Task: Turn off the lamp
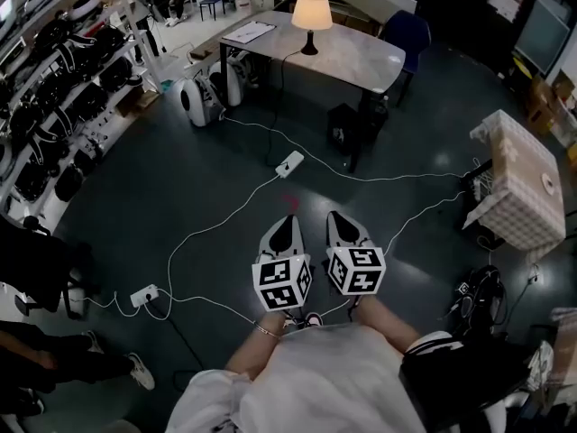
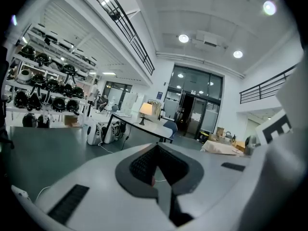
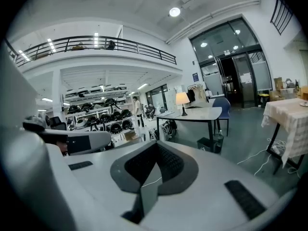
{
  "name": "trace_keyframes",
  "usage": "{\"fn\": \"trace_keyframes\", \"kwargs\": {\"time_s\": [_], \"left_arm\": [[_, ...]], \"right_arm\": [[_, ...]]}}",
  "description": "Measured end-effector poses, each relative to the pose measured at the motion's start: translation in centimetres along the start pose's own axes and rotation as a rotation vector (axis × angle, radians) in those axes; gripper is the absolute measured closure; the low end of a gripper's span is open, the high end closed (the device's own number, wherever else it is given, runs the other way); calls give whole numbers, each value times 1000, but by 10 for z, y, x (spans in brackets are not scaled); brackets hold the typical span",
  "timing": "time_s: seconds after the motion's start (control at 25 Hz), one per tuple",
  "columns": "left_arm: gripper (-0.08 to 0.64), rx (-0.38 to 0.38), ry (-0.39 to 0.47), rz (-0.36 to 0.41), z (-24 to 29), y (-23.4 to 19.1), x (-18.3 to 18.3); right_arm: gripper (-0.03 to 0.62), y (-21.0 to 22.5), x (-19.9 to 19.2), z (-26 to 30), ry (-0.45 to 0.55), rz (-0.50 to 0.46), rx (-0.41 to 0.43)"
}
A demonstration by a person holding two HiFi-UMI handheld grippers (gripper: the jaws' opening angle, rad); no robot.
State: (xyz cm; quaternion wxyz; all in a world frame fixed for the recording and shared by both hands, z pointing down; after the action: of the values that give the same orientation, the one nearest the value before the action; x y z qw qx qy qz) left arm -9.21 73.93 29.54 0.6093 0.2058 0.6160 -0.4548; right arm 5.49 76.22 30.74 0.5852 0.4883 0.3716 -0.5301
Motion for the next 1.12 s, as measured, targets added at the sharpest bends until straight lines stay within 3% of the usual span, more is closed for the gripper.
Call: {"fn": "trace_keyframes", "kwargs": {"time_s": [0.6, 1.12], "left_arm": [[565, 0, -38, -20, 3, -63, 2], [566, 12, -51, -33, 54, -87, 1]], "right_arm": [[594, -24, -15, 34, -43, 21, -42], [594, -9, -14, 94, -77, 13, -37]]}}
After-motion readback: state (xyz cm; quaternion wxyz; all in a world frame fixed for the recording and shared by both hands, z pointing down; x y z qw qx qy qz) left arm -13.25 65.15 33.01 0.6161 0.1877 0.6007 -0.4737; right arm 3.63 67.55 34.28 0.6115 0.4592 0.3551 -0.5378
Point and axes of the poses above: the fingertips, and each gripper's own axes: z forward along the fingers, y to its right, x out of its top, the point moved 8 cm from there along -z, backward along the fingers, and after that the axes turned 3 degrees about y, right-handed, at the moved point
